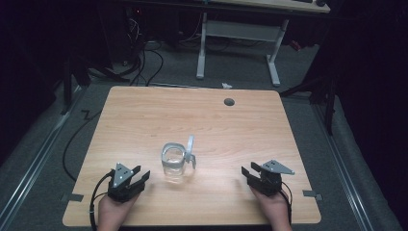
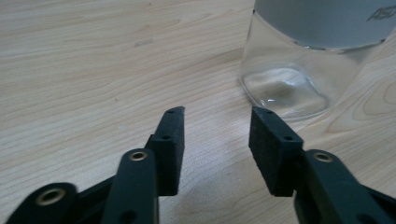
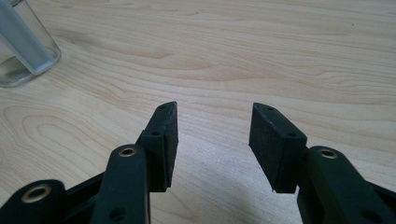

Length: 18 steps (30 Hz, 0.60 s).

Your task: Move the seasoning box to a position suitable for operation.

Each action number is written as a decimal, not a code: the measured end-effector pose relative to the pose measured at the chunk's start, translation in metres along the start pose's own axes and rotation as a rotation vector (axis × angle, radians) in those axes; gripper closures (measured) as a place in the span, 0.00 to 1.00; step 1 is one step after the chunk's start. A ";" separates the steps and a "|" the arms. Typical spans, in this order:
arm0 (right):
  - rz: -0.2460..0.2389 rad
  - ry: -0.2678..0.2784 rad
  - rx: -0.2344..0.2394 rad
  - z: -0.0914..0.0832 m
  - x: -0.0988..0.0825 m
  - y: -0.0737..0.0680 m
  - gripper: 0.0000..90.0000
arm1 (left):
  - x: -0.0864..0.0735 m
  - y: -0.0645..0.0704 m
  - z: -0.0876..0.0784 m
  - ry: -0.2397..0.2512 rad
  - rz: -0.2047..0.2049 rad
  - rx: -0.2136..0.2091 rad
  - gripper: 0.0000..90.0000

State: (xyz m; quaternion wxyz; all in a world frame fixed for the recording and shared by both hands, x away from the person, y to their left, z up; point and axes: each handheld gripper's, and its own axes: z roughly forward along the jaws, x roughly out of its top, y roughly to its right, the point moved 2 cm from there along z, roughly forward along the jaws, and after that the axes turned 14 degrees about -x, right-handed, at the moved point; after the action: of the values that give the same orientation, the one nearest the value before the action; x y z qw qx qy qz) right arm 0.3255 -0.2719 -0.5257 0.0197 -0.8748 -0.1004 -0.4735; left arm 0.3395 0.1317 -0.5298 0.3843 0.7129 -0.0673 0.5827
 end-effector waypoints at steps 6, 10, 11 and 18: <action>-0.003 0.009 -0.003 -0.001 0.001 0.000 0.58 | -0.001 0.000 0.001 0.009 0.010 0.006 0.51; -0.014 0.007 -0.005 0.000 0.000 -0.001 0.58 | 0.000 -0.001 0.001 0.019 0.000 0.006 0.52; -0.016 0.007 -0.005 0.000 -0.001 -0.001 0.58 | 0.000 -0.001 0.001 0.016 -0.002 0.007 0.52; -0.008 0.007 -0.001 -0.001 -0.002 -0.001 0.58 | 0.006 0.004 0.011 0.000 -0.040 -0.015 0.77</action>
State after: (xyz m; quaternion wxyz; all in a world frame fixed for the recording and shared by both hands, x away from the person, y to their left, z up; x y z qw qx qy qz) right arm 0.3233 -0.2717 -0.5266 0.0176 -0.8728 -0.1035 -0.4766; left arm 0.3474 0.1243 -0.5229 0.4011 0.7111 -0.0574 0.5746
